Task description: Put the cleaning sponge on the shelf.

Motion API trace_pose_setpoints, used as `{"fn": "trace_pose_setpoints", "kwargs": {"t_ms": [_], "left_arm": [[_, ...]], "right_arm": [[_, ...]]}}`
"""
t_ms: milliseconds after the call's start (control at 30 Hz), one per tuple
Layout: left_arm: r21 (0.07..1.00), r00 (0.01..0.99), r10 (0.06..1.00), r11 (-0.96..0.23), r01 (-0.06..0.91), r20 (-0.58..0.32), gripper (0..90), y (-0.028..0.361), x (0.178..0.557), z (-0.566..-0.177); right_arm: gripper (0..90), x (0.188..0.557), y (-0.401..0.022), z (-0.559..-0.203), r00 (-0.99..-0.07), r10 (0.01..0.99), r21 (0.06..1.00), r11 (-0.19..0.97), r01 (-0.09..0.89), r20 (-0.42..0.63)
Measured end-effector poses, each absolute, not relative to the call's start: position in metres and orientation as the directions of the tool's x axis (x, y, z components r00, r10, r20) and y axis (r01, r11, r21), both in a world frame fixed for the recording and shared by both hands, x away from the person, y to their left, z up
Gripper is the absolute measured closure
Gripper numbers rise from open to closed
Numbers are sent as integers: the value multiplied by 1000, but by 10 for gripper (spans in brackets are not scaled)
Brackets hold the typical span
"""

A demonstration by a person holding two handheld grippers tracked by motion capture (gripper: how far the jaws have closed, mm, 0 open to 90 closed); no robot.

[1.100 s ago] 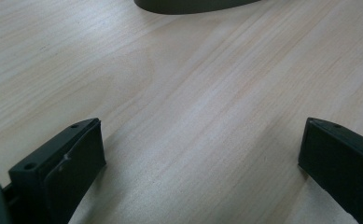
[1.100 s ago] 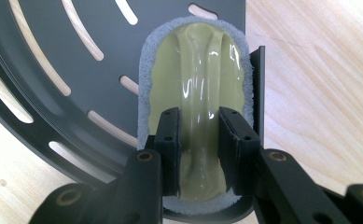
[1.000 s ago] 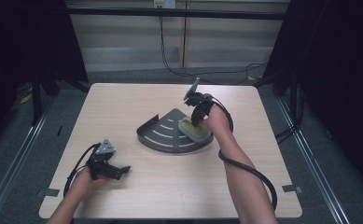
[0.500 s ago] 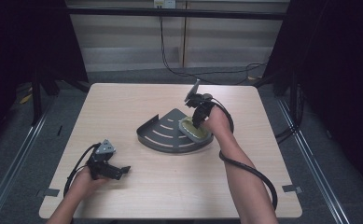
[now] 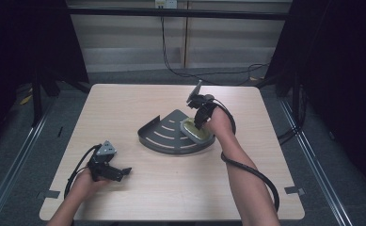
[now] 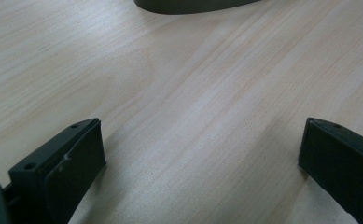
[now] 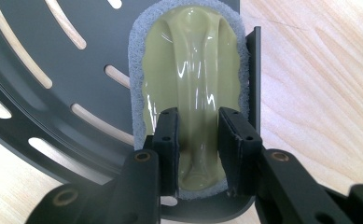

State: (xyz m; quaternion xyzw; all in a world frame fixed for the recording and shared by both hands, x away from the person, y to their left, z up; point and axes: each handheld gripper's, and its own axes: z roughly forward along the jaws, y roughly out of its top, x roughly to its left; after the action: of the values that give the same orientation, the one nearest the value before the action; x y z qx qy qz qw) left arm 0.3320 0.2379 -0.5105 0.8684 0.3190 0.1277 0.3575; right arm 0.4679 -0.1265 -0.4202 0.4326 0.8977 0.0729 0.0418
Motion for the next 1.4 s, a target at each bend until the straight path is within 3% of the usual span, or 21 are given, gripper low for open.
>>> {"fn": "trace_pose_setpoints", "kwargs": {"t_ms": [367,567,633,1100,1300,1400], "left_arm": [[702,764,645,-543,460,-2,0,238,332,-510],[703,765,644,-538,465,-13,0,238,332,-511],[703,765,644,-539,465,-12,0,238,332,-511],[702,764,645,-541,463,-7,0,238,332,-510],[702,764,645,-540,464,-9,0,238,332,-510],[702,765,644,-539,466,-13,0,238,332,-511]], "right_arm": [[676,467,-126,-422,-613,790,161,606,779,-9],[602,467,-126,-423,-610,792,154,606,780,-28],[524,467,-127,-422,-604,796,154,602,783,-40],[274,465,-134,-410,-593,805,158,589,792,-31],[178,461,-133,-403,-595,804,172,588,790,-13],[175,460,-134,-400,-593,805,179,584,792,-3]]}}
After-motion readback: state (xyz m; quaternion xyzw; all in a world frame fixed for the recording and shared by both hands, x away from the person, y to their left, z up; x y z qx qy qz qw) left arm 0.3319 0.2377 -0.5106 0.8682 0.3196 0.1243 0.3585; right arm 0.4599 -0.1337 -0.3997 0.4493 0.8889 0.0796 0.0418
